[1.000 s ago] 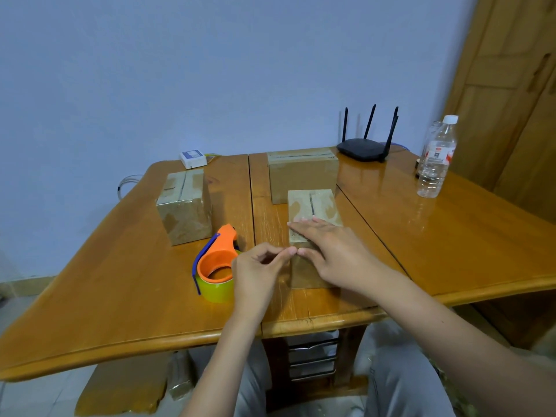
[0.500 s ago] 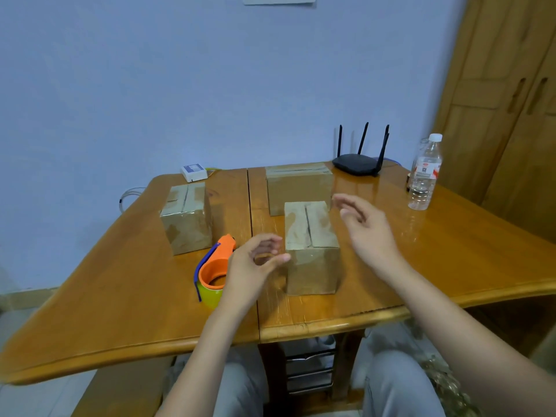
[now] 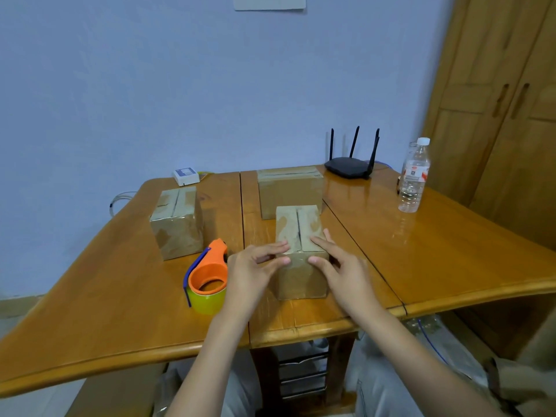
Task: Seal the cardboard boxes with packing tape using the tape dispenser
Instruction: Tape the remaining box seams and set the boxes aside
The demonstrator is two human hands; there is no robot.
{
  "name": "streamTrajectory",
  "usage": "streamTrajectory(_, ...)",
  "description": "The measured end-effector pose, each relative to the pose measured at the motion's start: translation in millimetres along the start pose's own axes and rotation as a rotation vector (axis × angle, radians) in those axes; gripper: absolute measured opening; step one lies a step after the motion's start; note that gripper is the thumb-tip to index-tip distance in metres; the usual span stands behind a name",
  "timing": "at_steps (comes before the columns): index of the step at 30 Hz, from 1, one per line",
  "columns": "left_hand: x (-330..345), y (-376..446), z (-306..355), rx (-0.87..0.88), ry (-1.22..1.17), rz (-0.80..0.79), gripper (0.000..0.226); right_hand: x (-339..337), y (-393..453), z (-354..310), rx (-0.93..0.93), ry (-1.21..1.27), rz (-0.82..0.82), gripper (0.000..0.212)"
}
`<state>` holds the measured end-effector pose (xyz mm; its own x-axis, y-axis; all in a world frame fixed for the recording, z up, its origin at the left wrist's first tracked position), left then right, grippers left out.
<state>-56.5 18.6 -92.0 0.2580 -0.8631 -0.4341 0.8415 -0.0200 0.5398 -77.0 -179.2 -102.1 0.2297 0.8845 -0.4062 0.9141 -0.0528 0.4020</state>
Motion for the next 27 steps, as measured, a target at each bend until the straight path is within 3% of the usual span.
streamTrajectory(6, 2, -5, 8, -0.041, -0.096, 0.014, 0.03, -5, 4, -6, -0.029, -0.061, -0.05, 0.042)
streamTrajectory(10, 8, -3, 20, 0.066, 0.071, 0.043, 0.023, -4, 3, -12, -0.109, -0.169, -0.067, 0.037)
streamTrajectory(14, 16, -1, 20, 0.096, 0.177, 0.098, 0.014, -2, 9, -11, -0.115, -0.055, -0.037, 0.034)
streamTrajectory(20, 16, 1, 17, 0.064, 0.144, 0.102, 0.01, 2, 10, -11, -0.101, 0.016, 0.045, 0.024)
streamTrajectory(27, 9, -14, 21, -0.077, -0.034, 0.113, 0.02, -10, 8, -18, 0.02, 0.17, -0.014, 0.043)
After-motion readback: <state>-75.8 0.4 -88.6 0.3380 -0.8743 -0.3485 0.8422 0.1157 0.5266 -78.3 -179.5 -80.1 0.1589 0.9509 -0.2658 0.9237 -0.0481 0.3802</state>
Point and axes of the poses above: each hand's wrist, its own y-axis towards the middle knuckle, its own x-axis out of the palm, z = x × y, the point moved 4 cm from there along y, towards the middle knuckle, and after that the axes turned 7 degrees about y, right-handed, at the moved point
